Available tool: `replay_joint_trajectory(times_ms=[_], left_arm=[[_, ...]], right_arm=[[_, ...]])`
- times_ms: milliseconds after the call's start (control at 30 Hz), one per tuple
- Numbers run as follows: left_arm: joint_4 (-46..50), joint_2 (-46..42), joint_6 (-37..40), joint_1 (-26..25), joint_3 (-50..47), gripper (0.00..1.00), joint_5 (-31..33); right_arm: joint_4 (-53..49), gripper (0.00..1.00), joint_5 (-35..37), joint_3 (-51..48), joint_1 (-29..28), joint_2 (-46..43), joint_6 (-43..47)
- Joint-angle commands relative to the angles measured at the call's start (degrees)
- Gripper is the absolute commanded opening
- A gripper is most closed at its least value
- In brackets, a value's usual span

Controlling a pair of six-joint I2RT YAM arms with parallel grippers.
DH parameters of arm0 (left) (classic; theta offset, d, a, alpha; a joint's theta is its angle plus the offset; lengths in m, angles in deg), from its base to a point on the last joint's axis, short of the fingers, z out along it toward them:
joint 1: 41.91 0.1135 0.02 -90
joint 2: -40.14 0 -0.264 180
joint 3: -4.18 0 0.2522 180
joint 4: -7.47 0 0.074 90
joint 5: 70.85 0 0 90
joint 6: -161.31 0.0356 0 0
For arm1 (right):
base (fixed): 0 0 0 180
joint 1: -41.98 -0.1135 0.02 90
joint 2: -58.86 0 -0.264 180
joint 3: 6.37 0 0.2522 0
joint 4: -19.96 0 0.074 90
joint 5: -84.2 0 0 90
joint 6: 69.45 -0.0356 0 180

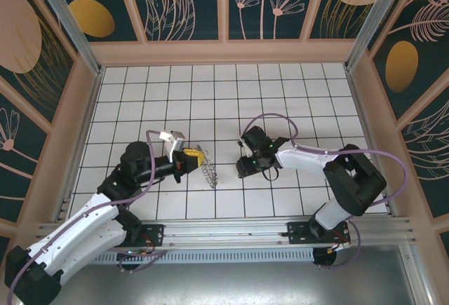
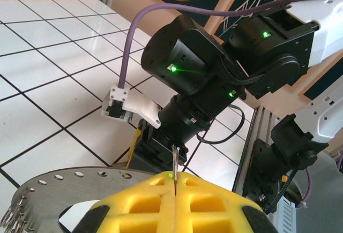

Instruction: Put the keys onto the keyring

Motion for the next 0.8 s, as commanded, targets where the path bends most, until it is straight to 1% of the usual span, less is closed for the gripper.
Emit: replay_joint_trajectory(times_ms=[0,400,767], left_arm=[[-3.3,-1.2,-1.0,-0.3,0.0,0.0,-1.1],[-3.4,-0.9,-1.1,-0.3,0.0,0.0,-1.2],[-3.5,-0.6,-1.0,-0.3,0.3,0.0,-1.4]], right_arm=[[-0.7,0.45,0.9,-1.3,0.0,-1.6,-1.6],[-1.8,0.45,2.5,-3.4,-2.2,-4.3,-4.9],[-3.8,0.41,6.9,-3.3,-3.0,-5.2,-6.6]])
